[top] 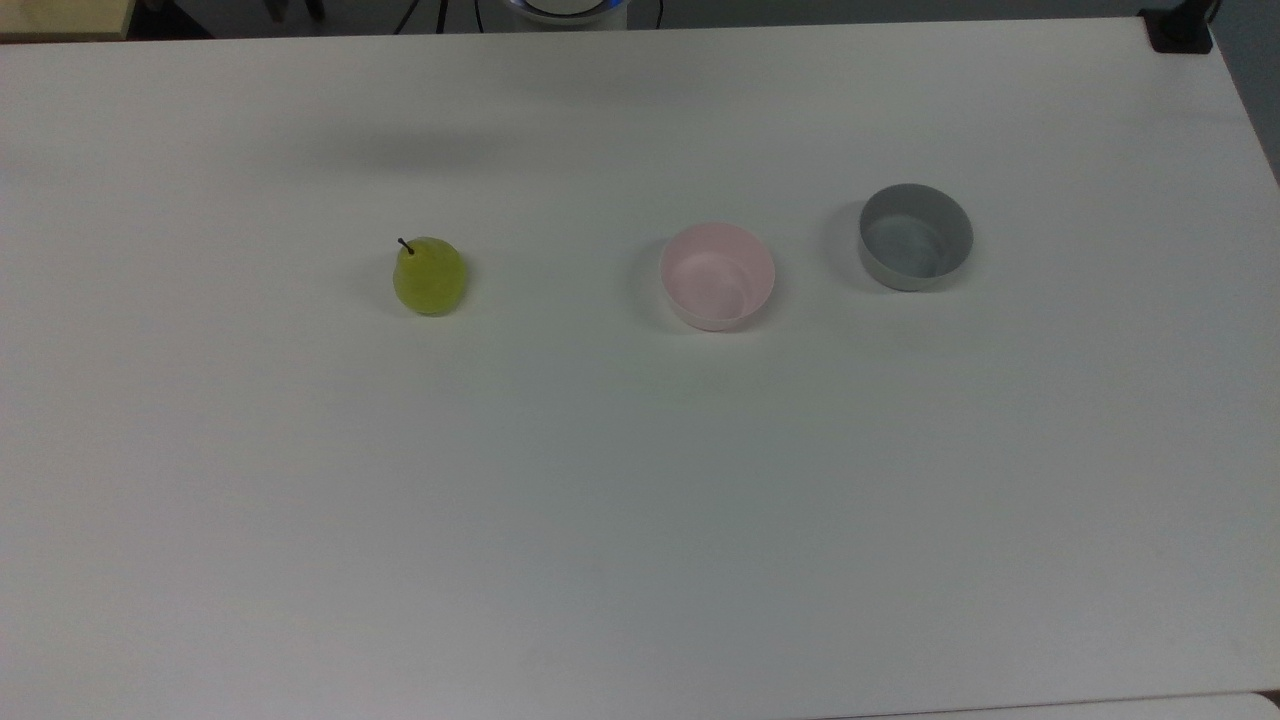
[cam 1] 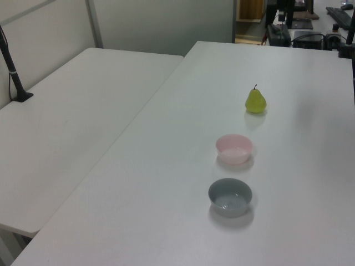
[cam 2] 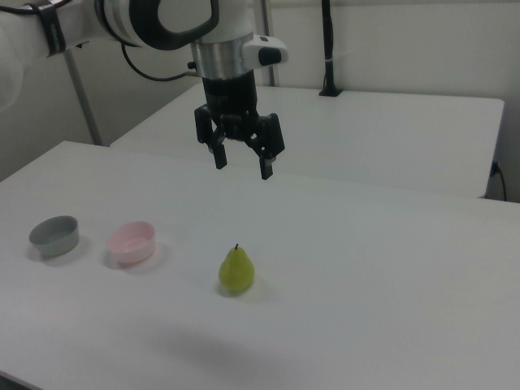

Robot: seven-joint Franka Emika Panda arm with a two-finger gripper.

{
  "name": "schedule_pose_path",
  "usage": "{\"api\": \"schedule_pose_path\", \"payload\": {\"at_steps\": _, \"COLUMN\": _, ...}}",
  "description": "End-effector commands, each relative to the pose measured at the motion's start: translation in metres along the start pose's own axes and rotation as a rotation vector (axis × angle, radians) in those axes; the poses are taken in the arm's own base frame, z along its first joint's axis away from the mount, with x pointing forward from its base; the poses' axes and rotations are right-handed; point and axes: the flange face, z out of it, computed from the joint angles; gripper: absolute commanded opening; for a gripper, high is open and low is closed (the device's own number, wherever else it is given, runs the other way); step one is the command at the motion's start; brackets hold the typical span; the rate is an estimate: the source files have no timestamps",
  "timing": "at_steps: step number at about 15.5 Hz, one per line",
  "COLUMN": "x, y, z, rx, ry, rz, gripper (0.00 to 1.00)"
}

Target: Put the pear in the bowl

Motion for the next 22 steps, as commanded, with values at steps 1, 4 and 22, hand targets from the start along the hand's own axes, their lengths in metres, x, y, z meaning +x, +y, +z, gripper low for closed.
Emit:
{"api": "schedule_pose_path", "payload": {"at_steps": 1, "x": -0.0051, "y": 0.0103, "z": -0.0046, "rx": 0.025, "ry": -0.008, "rz": 0.000, "gripper": 1.00}}
{"api": "schedule_pose_path", "payload": {"at_steps": 4, "x": -0.0051, "y": 0.0104, "z": -0.0053, "rx": 0.025, "ry": -0.007, "rz": -0.008, "gripper": 1.00}}
{"api": "schedule_pose_path", "payload": {"at_steps": 22, "x": -0.0087, "y": 0.0155, "z": -0.0072, "rx": 0.029, "ry": -0.002, "rz": -0.049, "gripper": 1.00}}
